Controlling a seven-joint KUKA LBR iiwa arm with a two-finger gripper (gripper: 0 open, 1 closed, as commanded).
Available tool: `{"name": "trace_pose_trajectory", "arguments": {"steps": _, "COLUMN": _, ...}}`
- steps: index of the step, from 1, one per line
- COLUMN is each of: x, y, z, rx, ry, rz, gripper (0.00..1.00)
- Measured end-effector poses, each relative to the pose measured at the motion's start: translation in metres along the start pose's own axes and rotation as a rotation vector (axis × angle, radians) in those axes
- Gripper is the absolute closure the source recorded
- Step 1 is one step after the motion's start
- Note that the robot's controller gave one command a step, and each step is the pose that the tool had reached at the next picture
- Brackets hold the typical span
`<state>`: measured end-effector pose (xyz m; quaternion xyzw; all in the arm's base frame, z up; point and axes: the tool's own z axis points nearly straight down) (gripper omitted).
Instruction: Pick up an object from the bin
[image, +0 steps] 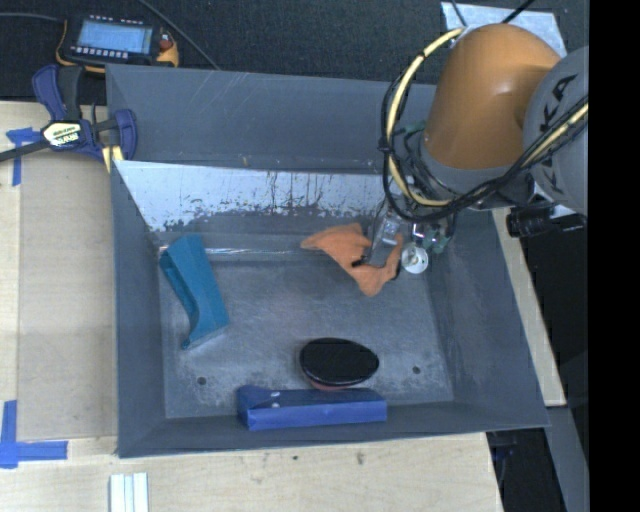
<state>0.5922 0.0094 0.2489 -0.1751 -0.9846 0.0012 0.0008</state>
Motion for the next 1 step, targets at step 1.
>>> {"name": "trace_pose_trajectory", "arguments": {"steps": 1, "x": 0.0043, "y": -0.0001, "z": -0.0693, "rx": -0.004, "ry": -0.002, "rz": -0.026, "gripper": 1.00}}
